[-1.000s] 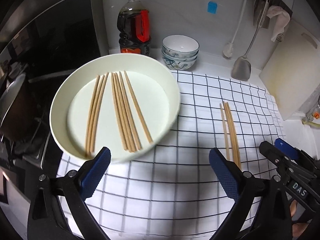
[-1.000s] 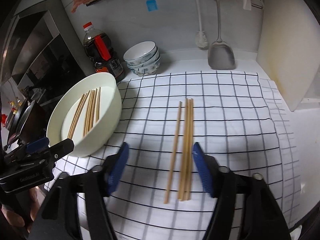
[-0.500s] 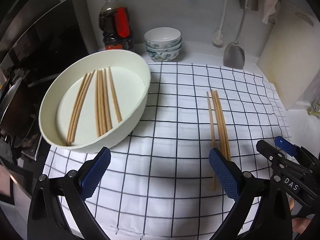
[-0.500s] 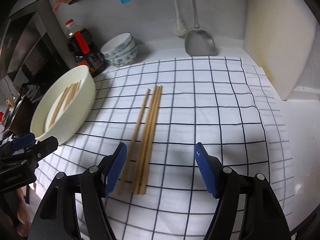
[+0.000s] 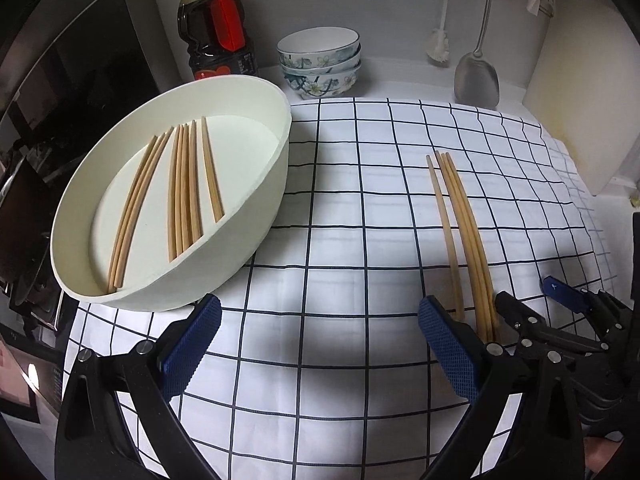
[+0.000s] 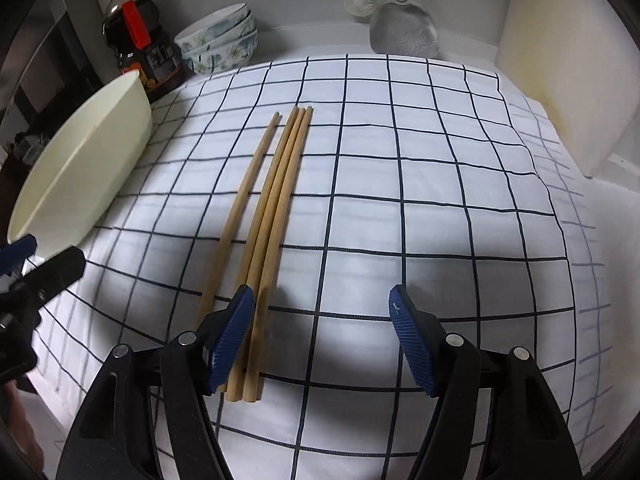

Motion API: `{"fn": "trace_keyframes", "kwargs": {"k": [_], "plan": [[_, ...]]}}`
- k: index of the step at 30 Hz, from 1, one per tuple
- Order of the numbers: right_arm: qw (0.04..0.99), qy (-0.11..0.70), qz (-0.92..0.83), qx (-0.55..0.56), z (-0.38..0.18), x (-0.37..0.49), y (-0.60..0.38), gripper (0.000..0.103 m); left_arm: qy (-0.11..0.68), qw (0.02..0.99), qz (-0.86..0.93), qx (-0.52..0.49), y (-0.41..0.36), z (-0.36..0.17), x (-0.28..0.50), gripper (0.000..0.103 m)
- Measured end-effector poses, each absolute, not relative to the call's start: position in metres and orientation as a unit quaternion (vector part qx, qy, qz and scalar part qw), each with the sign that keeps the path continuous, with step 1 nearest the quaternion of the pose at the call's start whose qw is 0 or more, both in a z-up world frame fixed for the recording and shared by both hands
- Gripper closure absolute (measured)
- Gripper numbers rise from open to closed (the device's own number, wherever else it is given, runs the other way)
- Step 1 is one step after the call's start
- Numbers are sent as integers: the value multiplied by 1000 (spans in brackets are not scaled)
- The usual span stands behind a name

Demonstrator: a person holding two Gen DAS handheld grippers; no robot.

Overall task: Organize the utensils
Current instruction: 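Withdraw both open tools back toward the remaining chopsticks, then close the left tool on a wooden chopstick while the right tool grasps another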

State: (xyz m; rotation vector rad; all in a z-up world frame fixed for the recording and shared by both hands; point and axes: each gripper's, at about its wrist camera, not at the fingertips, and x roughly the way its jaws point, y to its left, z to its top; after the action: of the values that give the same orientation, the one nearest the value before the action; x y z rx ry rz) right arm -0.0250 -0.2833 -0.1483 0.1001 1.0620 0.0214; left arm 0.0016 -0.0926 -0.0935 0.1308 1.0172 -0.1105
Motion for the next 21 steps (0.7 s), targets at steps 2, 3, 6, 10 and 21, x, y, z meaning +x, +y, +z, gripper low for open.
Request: {"fn": "trace_keyframes", "kwargs": {"k": [2, 3, 6, 10, 21], "plan": [[860, 508, 6, 38, -150, -26, -280, 36, 488, 869, -53, 61, -92, -95, 3, 6], [860, 510, 7, 37, -152, -25, -280, 36, 489, 869, -52, 61, -91, -96, 3, 6], [860, 509, 7, 30, -153, -27, -278, 36, 489, 868, -54, 60, -92, -97, 3, 6], [858, 513, 11, 9, -154, -31, -275, 36, 488, 869, -57, 59, -94, -97, 3, 6], [862, 507, 5, 3, -158, -24, -302, 36, 492, 865, -71, 64, -115, -107, 1, 6]]}}
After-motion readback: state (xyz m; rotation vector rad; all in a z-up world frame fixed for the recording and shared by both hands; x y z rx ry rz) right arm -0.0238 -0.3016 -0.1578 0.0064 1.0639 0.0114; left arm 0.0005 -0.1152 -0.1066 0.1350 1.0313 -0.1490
